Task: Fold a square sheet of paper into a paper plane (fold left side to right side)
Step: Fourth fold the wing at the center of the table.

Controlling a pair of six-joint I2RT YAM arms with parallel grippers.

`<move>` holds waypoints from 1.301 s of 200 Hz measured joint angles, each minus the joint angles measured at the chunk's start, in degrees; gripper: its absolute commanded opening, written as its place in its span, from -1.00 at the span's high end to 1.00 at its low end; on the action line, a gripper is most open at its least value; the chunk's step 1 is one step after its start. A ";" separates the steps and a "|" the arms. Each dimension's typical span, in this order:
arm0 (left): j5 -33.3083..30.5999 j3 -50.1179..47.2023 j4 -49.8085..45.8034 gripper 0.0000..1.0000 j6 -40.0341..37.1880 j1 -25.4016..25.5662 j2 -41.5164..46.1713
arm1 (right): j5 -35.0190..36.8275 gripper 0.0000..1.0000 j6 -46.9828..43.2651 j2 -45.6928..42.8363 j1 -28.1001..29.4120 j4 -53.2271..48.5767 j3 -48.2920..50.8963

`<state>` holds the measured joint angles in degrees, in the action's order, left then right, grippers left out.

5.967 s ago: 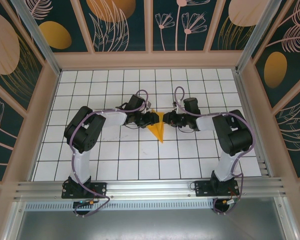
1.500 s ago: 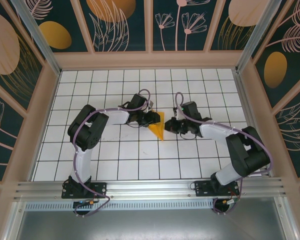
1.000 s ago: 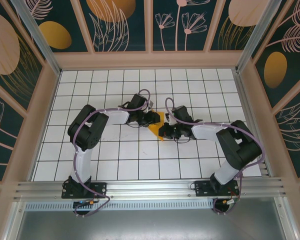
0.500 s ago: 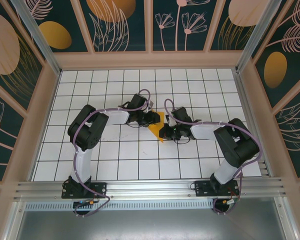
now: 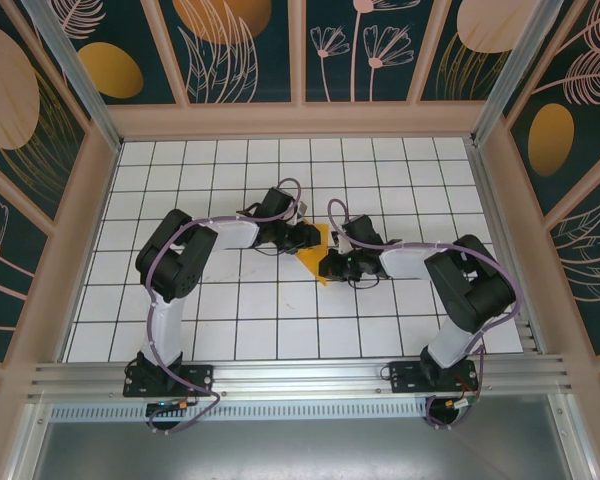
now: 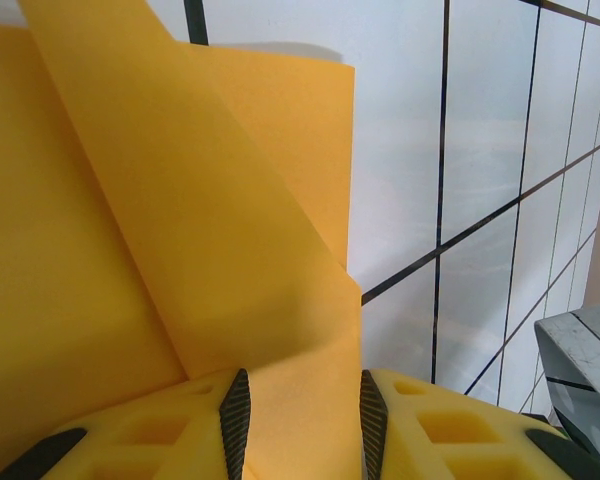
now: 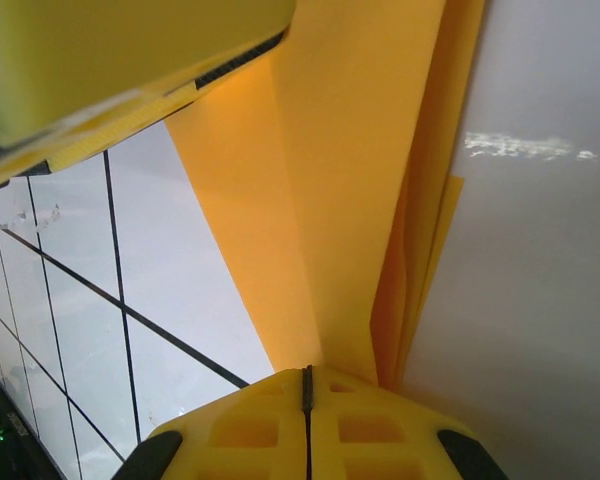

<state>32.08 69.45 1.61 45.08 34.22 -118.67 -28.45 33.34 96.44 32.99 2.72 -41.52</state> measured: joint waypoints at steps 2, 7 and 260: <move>0.00 0.00 0.00 0.24 0.00 0.00 0.00 | 0.00 0.85 -0.02 0.02 0.00 0.02 0.00; 0.00 0.00 -0.02 0.25 0.00 0.00 0.00 | 0.04 0.85 -0.13 0.09 0.00 0.02 0.00; -1.05 0.11 -0.26 0.24 -0.02 0.31 0.00 | 2.99 0.87 -1.90 -3.69 2.86 -1.75 3.45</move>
<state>31.03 69.56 1.34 45.06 34.52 -118.67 -25.45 31.44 92.75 35.86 0.97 -38.06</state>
